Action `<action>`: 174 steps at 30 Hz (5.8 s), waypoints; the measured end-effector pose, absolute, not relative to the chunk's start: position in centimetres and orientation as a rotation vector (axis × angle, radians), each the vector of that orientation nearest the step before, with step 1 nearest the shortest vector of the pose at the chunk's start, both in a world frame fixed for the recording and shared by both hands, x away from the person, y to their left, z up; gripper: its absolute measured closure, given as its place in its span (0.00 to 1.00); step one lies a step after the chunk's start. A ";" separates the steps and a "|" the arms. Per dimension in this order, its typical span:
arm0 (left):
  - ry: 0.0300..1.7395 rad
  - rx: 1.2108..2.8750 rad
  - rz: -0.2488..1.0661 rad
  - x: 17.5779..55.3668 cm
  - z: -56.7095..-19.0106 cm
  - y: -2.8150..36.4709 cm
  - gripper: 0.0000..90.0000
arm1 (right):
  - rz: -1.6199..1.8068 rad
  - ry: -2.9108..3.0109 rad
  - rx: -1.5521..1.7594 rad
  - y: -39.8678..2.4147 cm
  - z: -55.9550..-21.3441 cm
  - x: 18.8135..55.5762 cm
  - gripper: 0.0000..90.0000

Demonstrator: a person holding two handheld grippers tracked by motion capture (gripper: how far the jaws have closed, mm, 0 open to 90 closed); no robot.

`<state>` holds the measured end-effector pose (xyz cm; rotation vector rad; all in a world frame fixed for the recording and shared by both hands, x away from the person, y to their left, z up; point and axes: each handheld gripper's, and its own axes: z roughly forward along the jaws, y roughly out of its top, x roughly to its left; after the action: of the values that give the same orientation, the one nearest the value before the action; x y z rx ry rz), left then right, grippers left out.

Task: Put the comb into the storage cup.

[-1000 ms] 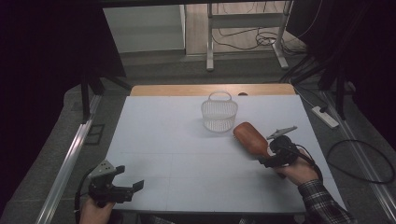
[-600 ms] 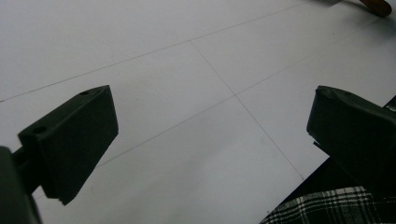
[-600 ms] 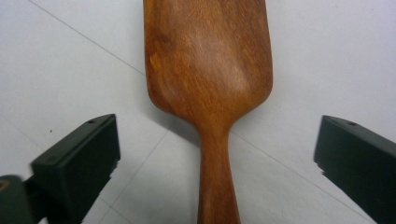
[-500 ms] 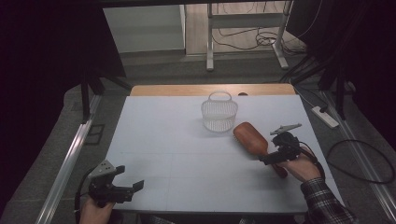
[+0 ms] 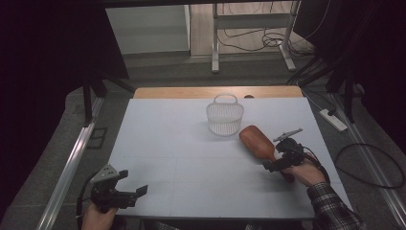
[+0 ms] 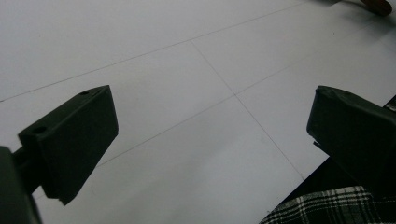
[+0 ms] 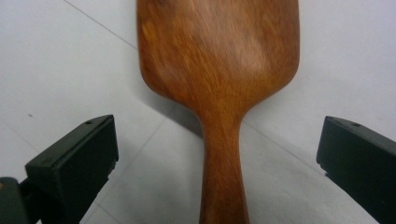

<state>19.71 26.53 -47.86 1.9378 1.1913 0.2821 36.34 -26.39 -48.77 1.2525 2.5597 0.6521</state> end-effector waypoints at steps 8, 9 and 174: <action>1.191 1.936 0.279 19.7 -47.9 26.6 0.02 | 0.570 2.588 1.243 -26.0 -49.7 36.5 0.00; 1.191 1.936 0.279 19.7 -47.9 26.6 0.02 | 0.570 2.588 1.243 -26.0 -49.7 36.5 0.00; 0.892 1.883 0.075 31.8 -43.4 15.4 0.00 | 1.242 2.333 1.052 -24.3 -43.3 31.5 0.80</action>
<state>31.82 15.37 -43.43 1.8826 0.8920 0.0749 31.49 -24.30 -43.28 1.0518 2.3326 1.2418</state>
